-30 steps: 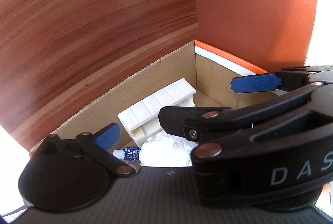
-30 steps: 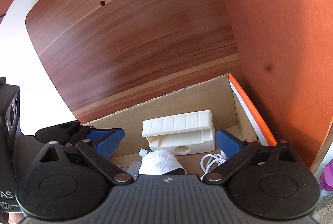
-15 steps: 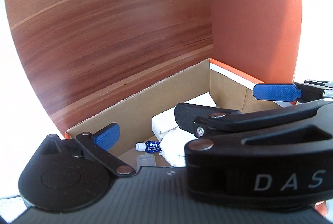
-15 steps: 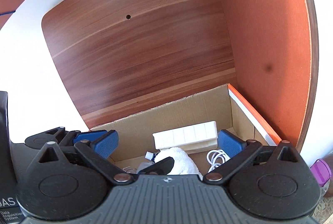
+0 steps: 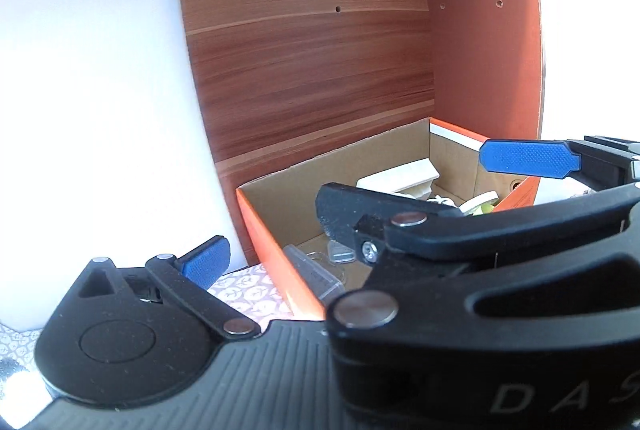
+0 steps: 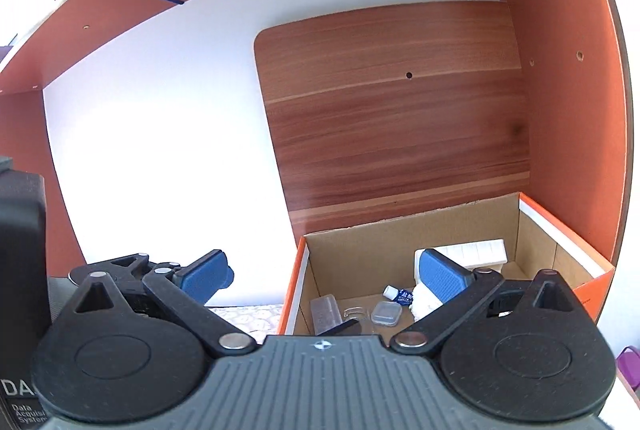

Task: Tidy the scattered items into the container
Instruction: 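Withdraw both tools from the box back to the pile, then grasp the white paper cup rim with the left tool, then grasp the white sock with the right tool while the left tool holds the cup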

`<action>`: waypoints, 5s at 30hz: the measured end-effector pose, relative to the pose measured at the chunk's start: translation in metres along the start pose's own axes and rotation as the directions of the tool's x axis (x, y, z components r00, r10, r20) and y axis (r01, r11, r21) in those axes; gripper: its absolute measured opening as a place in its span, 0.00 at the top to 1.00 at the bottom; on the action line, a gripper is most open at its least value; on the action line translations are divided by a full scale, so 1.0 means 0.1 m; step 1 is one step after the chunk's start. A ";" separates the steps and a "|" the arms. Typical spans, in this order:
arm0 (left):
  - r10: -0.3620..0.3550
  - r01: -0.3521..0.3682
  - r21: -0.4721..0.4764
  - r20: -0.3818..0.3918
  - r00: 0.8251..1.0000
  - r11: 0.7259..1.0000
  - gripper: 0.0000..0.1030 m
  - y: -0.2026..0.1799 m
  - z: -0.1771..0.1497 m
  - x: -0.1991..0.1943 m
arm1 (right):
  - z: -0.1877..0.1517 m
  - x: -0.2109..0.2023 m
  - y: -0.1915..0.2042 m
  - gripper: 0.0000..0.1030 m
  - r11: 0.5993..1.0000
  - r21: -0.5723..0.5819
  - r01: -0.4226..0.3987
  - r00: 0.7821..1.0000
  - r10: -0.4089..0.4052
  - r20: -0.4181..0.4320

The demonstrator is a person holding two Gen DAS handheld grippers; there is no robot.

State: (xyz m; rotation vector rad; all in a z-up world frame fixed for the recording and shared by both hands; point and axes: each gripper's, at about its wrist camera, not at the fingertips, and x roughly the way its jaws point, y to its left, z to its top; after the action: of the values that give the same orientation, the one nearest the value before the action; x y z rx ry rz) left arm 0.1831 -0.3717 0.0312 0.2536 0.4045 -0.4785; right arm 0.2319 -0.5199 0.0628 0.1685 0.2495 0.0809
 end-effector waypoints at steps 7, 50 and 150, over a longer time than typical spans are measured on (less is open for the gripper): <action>0.067 -0.066 -0.049 0.016 0.998 0.997 0.00 0.24 -0.27 -0.40 | -0.22 -0.18 0.42 0.00 0.996 0.045 -0.077 0.997 0.077 -0.003; 0.304 -0.344 -0.192 -0.207 0.930 0.919 0.00 1.49 -1.74 -1.68 | -1.22 -0.59 1.60 0.00 0.935 -0.009 -0.353 0.901 0.338 -0.271; 0.240 -0.208 -0.516 -0.004 0.971 0.831 0.95 2.38 -1.79 -2.33 | -1.05 -0.22 0.88 0.84 0.931 0.081 -0.357 0.903 0.366 -0.223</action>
State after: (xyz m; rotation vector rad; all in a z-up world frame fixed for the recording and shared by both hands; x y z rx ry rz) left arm 0.0549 -0.0168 0.0058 -0.2344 0.4221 -0.1315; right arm 0.1794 -0.4194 -0.0172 0.2426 0.4549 0.4694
